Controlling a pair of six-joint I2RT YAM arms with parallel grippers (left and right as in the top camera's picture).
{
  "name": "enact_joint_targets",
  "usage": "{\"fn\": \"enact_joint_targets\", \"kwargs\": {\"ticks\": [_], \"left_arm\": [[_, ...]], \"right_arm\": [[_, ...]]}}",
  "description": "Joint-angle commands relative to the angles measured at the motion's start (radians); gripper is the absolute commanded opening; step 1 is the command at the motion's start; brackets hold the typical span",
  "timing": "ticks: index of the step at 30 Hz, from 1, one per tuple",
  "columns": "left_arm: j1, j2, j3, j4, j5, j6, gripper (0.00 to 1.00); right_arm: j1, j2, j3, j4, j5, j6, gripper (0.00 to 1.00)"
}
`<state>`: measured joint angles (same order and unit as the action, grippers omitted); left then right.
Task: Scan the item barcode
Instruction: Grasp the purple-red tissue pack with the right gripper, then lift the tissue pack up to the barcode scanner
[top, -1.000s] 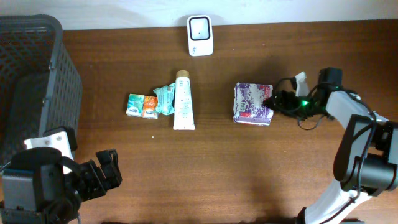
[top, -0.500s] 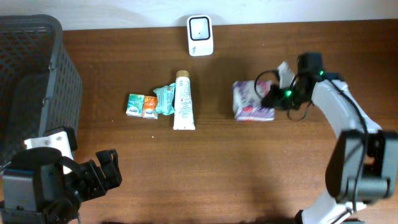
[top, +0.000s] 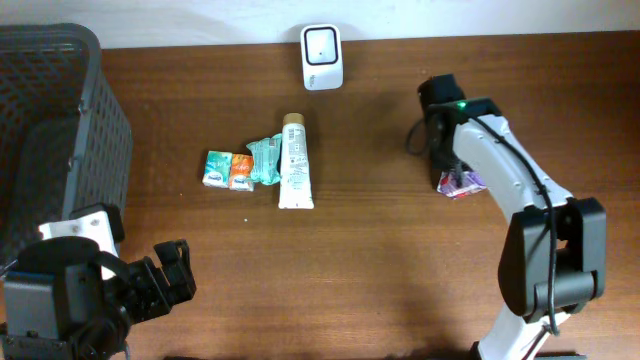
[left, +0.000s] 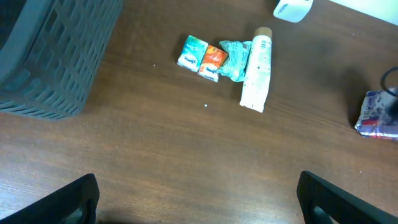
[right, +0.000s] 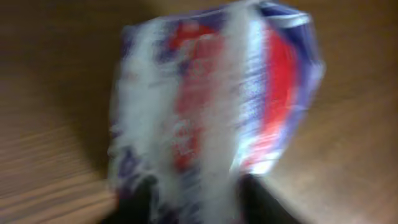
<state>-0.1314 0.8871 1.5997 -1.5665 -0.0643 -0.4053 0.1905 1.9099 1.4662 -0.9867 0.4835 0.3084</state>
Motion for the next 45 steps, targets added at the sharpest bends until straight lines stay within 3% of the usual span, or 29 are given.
{"fn": "enact_joint_targets", "kwargs": {"ticks": [1, 4, 8, 12, 14, 17, 20, 22, 29, 30, 31, 32, 33, 34, 35, 41, 45], "left_arm": [[0.002, -0.001, 0.0, 0.002, -0.011, -0.006, 0.99], [0.002, -0.001, 0.0, 0.002, -0.011, -0.006, 0.99], [0.002, -0.001, 0.0, 0.002, -0.011, -0.006, 0.99], [0.002, -0.001, 0.0, 0.002, -0.011, -0.006, 0.99], [0.002, -0.001, 0.0, 0.002, -0.011, -0.006, 0.99], [0.002, -0.001, 0.0, 0.002, -0.011, -0.006, 0.99], [0.002, -0.001, 0.0, 0.002, -0.011, -0.006, 0.99], [0.002, -0.001, 0.0, 0.002, -0.011, -0.006, 0.99], [0.002, -0.001, 0.0, 0.002, -0.011, -0.006, 0.99], [0.002, -0.001, 0.0, 0.002, -0.011, -0.006, 0.99], [0.002, -0.001, 0.0, 0.002, -0.011, -0.006, 0.99], [0.002, -0.001, 0.0, 0.002, -0.011, -0.006, 0.99], [0.002, -0.001, 0.0, 0.002, -0.011, -0.006, 0.99], [0.002, -0.001, 0.0, 0.002, -0.011, -0.006, 0.99], [0.002, -0.001, 0.0, 0.002, -0.011, -0.006, 0.99], [0.002, -0.001, 0.0, 0.002, -0.011, -0.006, 0.99], [0.002, -0.001, 0.0, 0.002, -0.011, -0.006, 0.99]], "right_arm": [[0.112, 0.006, -0.003, 0.045, -0.142, -0.016, 0.7], [0.24, 0.006, 0.012, 0.145, -0.378, -0.016, 0.72], [0.306, 0.006, 0.129, 0.139, -0.438, -0.016, 0.81], [0.169, 0.006, 0.264, 0.016, -0.391, -0.029, 0.85], [0.053, 0.008, 0.258, -0.002, -0.394, -0.111, 0.86], [-0.114, 0.012, 0.208, 0.007, -0.482, -0.209, 0.87], [-0.243, 0.012, 0.108, 0.082, -0.8, -0.366, 0.92], [-0.305, 0.012, 0.011, 0.169, -0.947, -0.383, 0.96], [-0.31, 0.012, -0.29, 0.428, -1.08, -0.378, 0.97], [-0.296, 0.012, -0.298, 0.435, -1.079, -0.374, 0.93], [-0.281, 0.012, -0.298, 0.438, -1.08, -0.369, 0.82], [-0.259, 0.012, -0.298, 0.449, -1.079, -0.34, 0.54], [-0.241, 0.012, -0.298, 0.461, -1.079, -0.314, 0.34], [-0.22, 0.012, -0.296, 0.48, -1.08, -0.274, 0.16], [-0.203, 0.011, -0.288, 0.49, -1.084, -0.233, 0.04], [-0.077, 0.011, -0.015, 0.526, -1.164, -0.053, 0.04], [-0.043, 0.012, 0.074, 0.747, -1.039, 0.174, 0.04]]}}
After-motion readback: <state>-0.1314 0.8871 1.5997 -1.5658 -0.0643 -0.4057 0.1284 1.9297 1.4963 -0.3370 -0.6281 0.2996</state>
